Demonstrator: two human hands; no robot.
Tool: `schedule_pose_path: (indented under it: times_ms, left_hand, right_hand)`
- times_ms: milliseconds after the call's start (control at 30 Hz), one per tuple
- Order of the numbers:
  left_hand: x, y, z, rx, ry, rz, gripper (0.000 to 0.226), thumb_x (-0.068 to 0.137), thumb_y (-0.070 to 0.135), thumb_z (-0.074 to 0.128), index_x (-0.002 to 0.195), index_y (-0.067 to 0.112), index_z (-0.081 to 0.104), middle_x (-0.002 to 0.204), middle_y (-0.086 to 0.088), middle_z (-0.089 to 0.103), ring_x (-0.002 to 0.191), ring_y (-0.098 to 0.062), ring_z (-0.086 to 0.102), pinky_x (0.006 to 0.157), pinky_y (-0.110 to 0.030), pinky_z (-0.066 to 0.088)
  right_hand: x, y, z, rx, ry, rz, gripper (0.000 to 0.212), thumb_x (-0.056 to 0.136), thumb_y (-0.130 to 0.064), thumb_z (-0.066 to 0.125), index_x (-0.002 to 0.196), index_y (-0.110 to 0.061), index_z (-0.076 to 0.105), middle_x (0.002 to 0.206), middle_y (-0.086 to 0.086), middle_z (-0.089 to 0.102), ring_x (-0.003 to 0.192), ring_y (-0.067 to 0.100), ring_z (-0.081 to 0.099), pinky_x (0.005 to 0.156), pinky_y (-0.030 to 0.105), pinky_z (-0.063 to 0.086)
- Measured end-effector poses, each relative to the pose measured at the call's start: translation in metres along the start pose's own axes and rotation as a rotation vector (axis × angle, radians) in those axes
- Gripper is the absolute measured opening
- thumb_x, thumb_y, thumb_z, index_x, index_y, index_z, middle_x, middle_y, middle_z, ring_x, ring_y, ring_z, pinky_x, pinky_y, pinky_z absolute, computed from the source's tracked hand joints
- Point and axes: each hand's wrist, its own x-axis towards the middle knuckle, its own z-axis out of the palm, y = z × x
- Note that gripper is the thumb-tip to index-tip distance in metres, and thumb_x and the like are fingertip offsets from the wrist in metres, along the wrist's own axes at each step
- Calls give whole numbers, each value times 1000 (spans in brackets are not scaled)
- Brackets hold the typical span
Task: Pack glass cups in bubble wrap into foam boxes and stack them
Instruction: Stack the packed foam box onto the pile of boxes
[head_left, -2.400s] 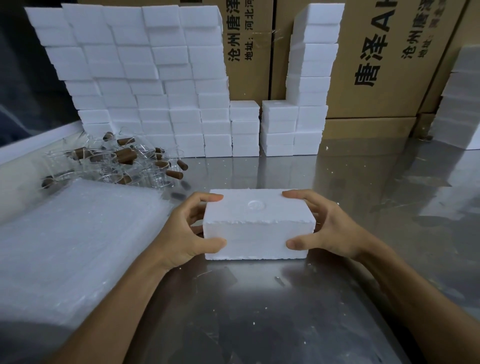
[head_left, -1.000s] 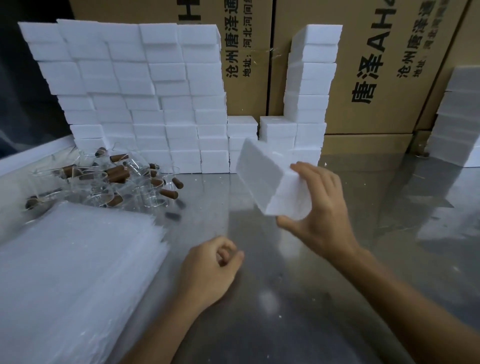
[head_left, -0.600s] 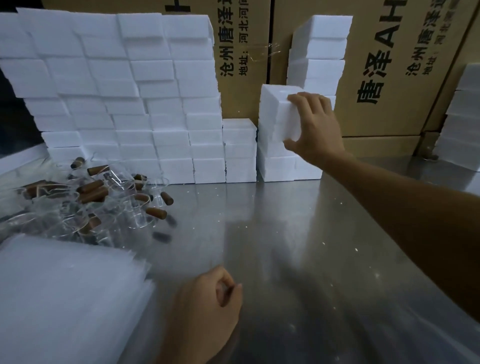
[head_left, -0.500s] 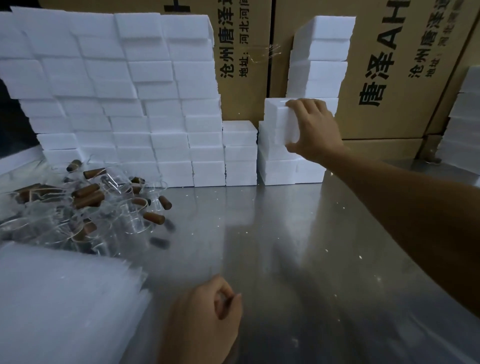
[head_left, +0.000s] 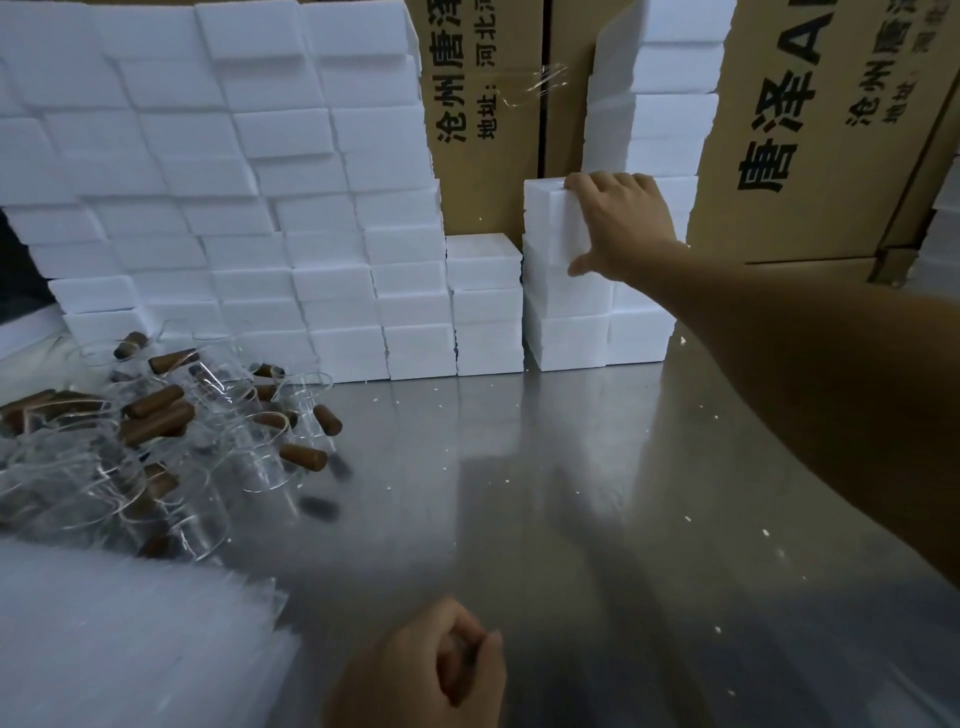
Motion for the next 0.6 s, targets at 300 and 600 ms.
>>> schedule_pose_path:
  times_ms: [300,600]
  left_hand:
    - [8,-9,-1,-12,-100,-88,36,72,37,75,49,29,48,42,19,47,47,3,49,50,-8,37]
    - [13,-3,-11,80,-311,-96,22,99,49,46,88,32,54,85,1,59,81,21,51,69,0,32]
  right_hand:
    - [24,-4,15,40,-51,29,95,72,-30,88,147,-9,34,145,17,47,136,38,40,116,48,27]
    - [36,2,21,44,-71,33,84,78,-6,80,147,-8,32,147,19,43,139,39,34,118,47,24]
